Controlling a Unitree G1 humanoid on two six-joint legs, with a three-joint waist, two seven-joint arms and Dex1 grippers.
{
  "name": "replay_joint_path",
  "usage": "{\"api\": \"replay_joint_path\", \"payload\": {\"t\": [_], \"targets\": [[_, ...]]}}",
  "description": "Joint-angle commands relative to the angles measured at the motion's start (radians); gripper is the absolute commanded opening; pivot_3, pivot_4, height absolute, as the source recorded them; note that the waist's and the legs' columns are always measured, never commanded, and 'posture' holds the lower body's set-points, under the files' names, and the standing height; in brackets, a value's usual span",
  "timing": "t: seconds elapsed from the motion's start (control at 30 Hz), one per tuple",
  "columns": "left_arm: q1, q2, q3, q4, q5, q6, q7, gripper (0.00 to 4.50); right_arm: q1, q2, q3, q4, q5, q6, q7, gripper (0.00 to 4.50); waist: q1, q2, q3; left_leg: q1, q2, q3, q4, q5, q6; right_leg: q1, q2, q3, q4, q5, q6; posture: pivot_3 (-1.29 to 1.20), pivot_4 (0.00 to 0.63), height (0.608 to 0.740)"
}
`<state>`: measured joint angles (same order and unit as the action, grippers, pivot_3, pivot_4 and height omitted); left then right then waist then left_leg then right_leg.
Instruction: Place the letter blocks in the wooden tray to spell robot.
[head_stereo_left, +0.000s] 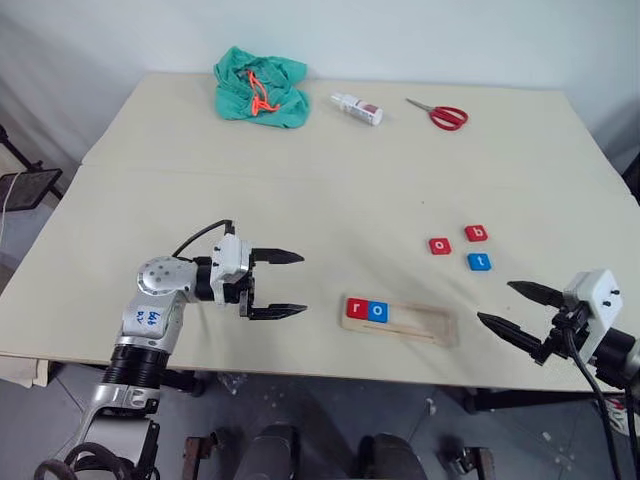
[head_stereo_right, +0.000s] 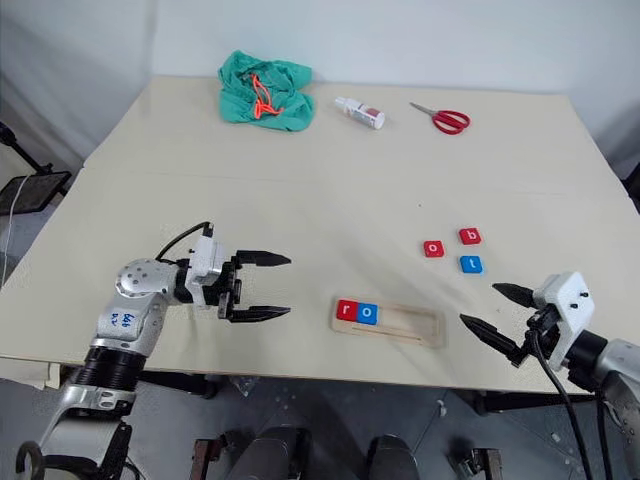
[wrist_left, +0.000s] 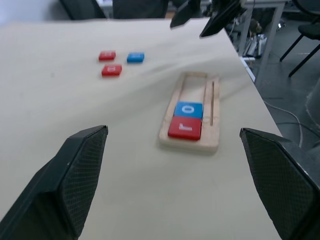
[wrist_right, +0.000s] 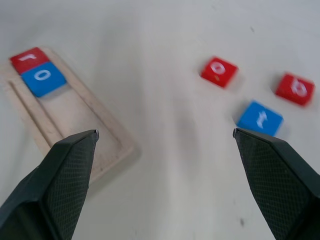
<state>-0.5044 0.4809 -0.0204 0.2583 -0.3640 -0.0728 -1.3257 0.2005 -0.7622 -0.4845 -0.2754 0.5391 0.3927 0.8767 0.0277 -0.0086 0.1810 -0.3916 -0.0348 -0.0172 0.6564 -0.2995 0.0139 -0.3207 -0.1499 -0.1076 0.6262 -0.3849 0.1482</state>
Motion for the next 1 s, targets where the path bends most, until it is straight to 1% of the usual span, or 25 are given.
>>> {"api": "replay_joint_path", "payload": {"t": [0.03, 0.17, 0.33, 0.43, 1.0], "targets": [[0.008, -0.011, 0.016, -0.006, -0.032, -0.049, -0.020, 4.49, 0.043, 0.034, -0.054, -0.087, 0.014, 0.024, -0.075, 4.50, -0.001, 0.000, 0.000, 0.000, 0.000, 0.000, 0.000, 0.000, 0.000, 0.000, 0.000, 0.000, 0.000, 0.000, 0.000, 0.00, 0.150, 0.740], [0.028, -0.036, 0.029, -0.004, -0.043, -0.080, 0.003, 4.49, 0.064, 0.090, -0.058, -0.136, 0.027, 0.041, -0.146, 4.50, -0.002, 0.000, 0.000, 0.001, 0.000, 0.000, -0.001, 0.000, 0.000, 0.000, 0.000, 0.001, 0.000, 0.000, 0.000, 0.00, 0.150, 0.740], [0.051, -0.041, 0.024, -0.025, -0.068, -0.064, -0.013, 4.49, 0.068, 0.120, -0.047, -0.157, 0.020, 0.030, -0.170, 4.50, -0.003, 0.001, 0.000, 0.002, 0.000, 0.000, -0.001, 0.000, 0.000, 0.000, 0.000, 0.001, 0.001, 0.000, 0.000, 0.00, 0.150, 0.740], [0.064, -0.022, 0.009, -0.029, -0.059, -0.049, -0.032, 4.49, 0.053, 0.125, -0.033, -0.151, 0.014, 0.026, -0.186, 4.50, -0.003, 0.001, 0.000, 0.002, 0.000, 0.000, -0.001, 0.000, 0.000, 0.000, 0.000, 0.002, 0.001, 0.000, 0.000, 0.00, 0.150, 0.740], [0.063, -0.018, 0.003, -0.034, -0.054, -0.034, -0.034, 4.49, 0.006, 0.127, -0.005, -0.125, -0.007, 0.007, -0.227, 4.50, -0.003, 0.001, -0.001, 0.002, 0.000, 0.000, -0.001, 0.000, 0.000, 0.000, 0.000, 0.002, 0.001, 0.000, 0.000, 0.00, 0.150, 0.740]]}}
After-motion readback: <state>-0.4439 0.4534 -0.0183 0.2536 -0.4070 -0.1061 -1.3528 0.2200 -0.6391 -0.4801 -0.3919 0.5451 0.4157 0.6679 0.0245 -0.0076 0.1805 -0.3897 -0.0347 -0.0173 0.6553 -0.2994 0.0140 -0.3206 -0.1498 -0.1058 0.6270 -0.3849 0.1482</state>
